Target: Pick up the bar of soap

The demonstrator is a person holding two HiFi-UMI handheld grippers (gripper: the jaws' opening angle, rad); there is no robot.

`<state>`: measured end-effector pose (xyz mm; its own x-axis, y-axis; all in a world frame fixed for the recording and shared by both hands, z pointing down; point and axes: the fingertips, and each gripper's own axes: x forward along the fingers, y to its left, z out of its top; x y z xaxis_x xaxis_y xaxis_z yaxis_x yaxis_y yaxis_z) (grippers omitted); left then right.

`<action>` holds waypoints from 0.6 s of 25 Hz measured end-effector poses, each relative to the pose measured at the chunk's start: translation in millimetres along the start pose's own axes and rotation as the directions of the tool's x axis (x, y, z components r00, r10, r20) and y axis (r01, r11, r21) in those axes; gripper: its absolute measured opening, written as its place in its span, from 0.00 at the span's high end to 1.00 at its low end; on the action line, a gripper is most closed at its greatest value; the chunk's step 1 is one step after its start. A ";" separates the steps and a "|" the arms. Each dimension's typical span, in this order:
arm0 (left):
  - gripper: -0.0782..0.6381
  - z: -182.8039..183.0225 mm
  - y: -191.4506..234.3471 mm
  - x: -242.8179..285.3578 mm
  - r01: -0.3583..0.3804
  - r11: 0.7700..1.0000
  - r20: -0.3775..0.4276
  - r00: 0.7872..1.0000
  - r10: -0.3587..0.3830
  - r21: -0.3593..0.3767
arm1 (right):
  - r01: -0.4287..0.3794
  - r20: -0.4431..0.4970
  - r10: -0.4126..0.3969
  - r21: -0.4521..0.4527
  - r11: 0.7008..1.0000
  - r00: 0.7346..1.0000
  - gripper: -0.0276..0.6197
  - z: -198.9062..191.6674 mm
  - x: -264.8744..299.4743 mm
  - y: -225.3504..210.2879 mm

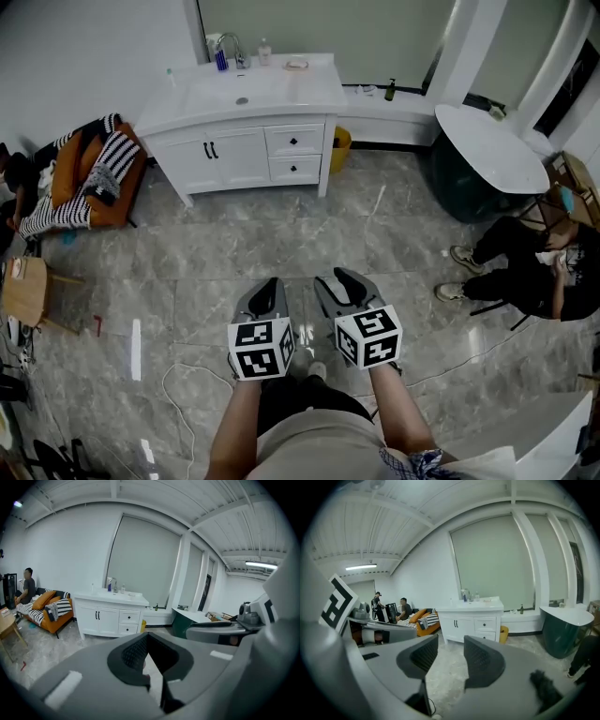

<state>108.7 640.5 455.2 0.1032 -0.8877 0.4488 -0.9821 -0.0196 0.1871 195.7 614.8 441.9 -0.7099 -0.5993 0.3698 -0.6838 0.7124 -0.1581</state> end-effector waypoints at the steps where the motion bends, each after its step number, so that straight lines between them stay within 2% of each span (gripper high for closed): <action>1: 0.88 -1.0 -1.8 0.5 -0.002 1.000 0.000 1.000 0.002 0.002 | -0.008 0.012 0.008 -0.003 1.000 1.000 0.70 1.5 -1.0 -0.7; 6: 0.88 -5.5 -13.8 0.3 0.005 1.000 -0.002 1.000 -0.005 0.017 | 0.002 0.091 0.004 -0.067 0.998 0.996 0.59 14.7 -11.2 -5.3; 15: 0.88 -9.0 -22.3 5.5 -0.022 1.000 0.004 1.000 0.022 0.017 | -0.009 0.085 0.014 -0.060 0.998 0.996 0.58 12.4 -15.1 -18.6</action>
<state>132.6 640.2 461.3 0.0807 -0.8897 0.4493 -0.9867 -0.0074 0.1625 217.0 606.0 427.9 -0.7313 -0.6180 0.2885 -0.6660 0.7383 -0.1067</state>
